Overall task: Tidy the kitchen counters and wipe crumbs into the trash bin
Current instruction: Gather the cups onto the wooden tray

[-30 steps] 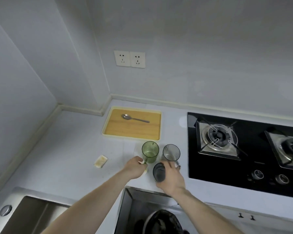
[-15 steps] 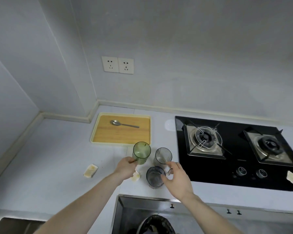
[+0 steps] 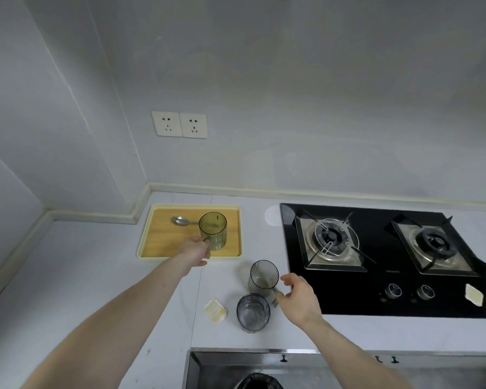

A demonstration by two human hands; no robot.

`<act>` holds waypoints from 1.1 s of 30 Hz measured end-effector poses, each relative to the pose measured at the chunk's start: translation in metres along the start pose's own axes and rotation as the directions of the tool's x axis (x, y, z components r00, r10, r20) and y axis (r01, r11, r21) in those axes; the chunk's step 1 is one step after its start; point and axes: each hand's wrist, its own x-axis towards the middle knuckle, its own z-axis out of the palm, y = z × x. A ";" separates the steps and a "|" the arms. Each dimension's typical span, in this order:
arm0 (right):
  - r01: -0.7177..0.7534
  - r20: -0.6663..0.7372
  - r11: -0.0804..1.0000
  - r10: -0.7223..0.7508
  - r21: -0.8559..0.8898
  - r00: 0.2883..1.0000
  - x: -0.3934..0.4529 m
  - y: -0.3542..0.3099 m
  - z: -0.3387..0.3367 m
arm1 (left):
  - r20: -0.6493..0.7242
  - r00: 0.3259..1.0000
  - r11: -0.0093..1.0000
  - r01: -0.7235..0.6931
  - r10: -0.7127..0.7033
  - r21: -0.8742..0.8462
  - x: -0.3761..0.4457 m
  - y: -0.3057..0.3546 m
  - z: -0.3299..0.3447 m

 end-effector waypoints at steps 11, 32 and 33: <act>-0.069 0.057 0.997 0.067 0.036 0.996 0.001 0.020 0.001 | 0.062 0.993 0.994 0.096 -0.100 0.061 0.019 0.000 0.036; -0.063 0.137 0.996 0.053 0.064 0.989 0.022 0.033 0.011 | 0.135 0.991 0.916 -0.058 0.005 0.396 -0.068 -0.128 0.063; -0.068 0.156 0.995 0.057 0.067 0.986 0.024 0.032 0.013 | 0.143 0.990 0.922 -0.043 -0.014 0.385 -0.073 -0.133 0.065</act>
